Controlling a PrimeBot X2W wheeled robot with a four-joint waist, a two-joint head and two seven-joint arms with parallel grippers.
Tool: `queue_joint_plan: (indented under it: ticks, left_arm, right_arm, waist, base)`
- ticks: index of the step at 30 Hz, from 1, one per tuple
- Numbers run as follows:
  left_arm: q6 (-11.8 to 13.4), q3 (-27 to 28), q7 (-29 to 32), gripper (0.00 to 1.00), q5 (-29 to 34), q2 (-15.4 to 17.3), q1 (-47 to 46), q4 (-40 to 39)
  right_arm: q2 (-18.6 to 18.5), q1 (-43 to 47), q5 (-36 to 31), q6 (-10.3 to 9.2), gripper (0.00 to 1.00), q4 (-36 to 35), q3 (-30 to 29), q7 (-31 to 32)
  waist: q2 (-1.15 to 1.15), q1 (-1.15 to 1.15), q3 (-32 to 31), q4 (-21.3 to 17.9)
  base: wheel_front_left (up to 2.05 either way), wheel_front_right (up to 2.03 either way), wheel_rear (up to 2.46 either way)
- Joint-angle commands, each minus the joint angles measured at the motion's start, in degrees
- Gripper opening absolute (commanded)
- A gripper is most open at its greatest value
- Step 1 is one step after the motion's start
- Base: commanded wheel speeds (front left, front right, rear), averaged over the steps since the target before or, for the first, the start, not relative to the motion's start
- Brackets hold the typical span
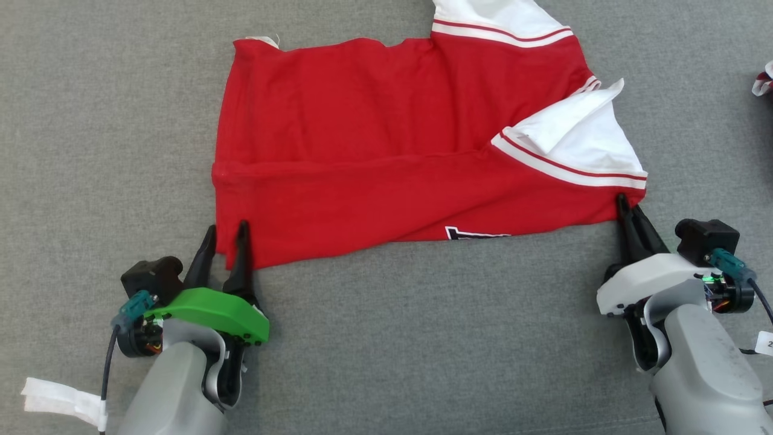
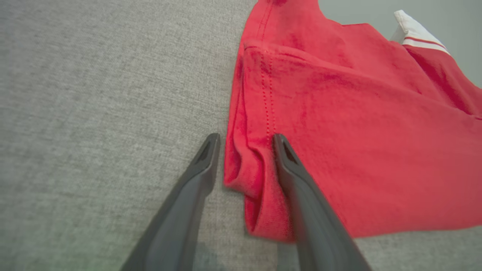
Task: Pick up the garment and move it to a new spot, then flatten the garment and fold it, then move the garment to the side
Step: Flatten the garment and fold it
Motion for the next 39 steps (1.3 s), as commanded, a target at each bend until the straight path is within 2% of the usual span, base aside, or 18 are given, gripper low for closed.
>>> queue_joint_plan:
  ticks: [1,6,10,15,19,24,25,26,27,28,29,34,39]
  left_arm:
    - [-0.5,-1.1,2.9,0.00,-1.6,-1.0,3.0,2.8]
    - [-0.3,4.9,1.7,0.00,-1.1,0.6,2.6,-4.8]
    - [-0.2,7.9,1.7,0.00,0.6,0.7,3.8,-9.1]
    - [-0.2,8.5,1.7,0.00,2.1,0.5,7.6,-9.1]
    - [-0.2,9.1,1.7,0.00,3.2,-0.6,13.3,-7.5]
    - [-0.2,9.8,1.7,0.00,4.0,-2.0,19.0,-6.6]
    - [-0.2,9.6,1.7,0.04,4.0,-2.2,19.9,-6.5]
    - [-0.2,9.4,1.7,0.26,4.1,-2.3,20.4,-6.2]
    - [-0.2,9.4,1.7,1.00,4.3,-2.4,20.5,-6.3]
    - [-0.2,9.5,1.7,1.00,4.5,-2.4,20.5,-6.6]
    - [-0.1,9.6,1.7,1.00,4.1,-2.4,20.1,-7.3]
    - [0.4,11.2,1.7,1.00,6.6,-2.6,14.3,-11.3]
    - [0.0,10.9,1.7,1.00,9.4,-1.3,4.1,-7.7]
  right_arm:
    - [-0.6,0.5,0.7,0.01,0.00,-0.6,0.2,0.5]
    - [-1.9,1.1,3.1,-0.03,0.00,-6.4,-2.7,0.4]
    - [-3.0,2.5,4.8,-0.06,0.00,-10.6,-4.7,0.4]
    - [-4.3,7.1,6.4,-0.11,0.00,-12.5,-5.3,0.3]
    - [-4.1,14.1,7.7,-0.12,0.00,-12.4,-5.7,0.3]
    - [-3.6,20.9,7.6,-0.12,0.00,-11.1,-4.8,0.3]
    - [-3.5,21.8,7.4,-0.12,0.00,-10.5,-4.4,0.3]
    - [-3.4,22.3,7.3,-0.12,0.00,-10.0,-4.2,0.3]
    - [-3.3,22.5,7.2,-0.12,0.50,-9.6,-4.0,0.3]
    - [-3.3,22.5,7.1,-0.11,0.97,-9.5,-4.0,0.3]
    - [-3.3,22.1,6.8,-0.09,1.00,-9.4,-4.0,0.3]
    - [-3.7,17.2,4.6,-0.04,1.00,-11.2,-4.3,0.3]
    - [-4.1,10.2,2.9,-0.04,1.00,-11.3,-2.7,0.3]
  waist:
    - [0.00,0.00,-0.6,0.3]
    - [0.00,0.00,-3.3,0.7]
    - [0.00,0.00,-6.2,1.0]
    - [0.00,0.00,-10.3,1.3]
    - [0.00,0.00,-12.9,1.4]
    - [0.00,0.00,-13.8,1.6]
    - [0.00,0.00,-13.7,1.7]
    - [0.00,0.00,-13.7,1.7]
    - [0.00,0.00,-13.5,1.8]
    - [0.00,0.00,-13.2,1.8]
    - [0.00,0.00,-12.9,1.9]
    - [0.00,0.00,-10.0,2.0]
    - [0.00,0.00,-6.1,1.4]
  base:
    - [0.00,0.00,0.00]
    - [0.00,0.00,0.00]
    - [0.00,0.00,0.00]
    - [0.00,0.00,0.00]
    - [0.00,0.00,0.00]
    - [0.00,0.00,0.00]
    - [0.00,0.00,0.00]
    - [0.00,0.00,0.00]
    - [0.00,0.00,0.00]
    - [0.00,0.00,0.00]
    - [0.00,0.00,0.00]
    - [0.00,0.00,0.00]
    - [0.00,0.00,0.00]
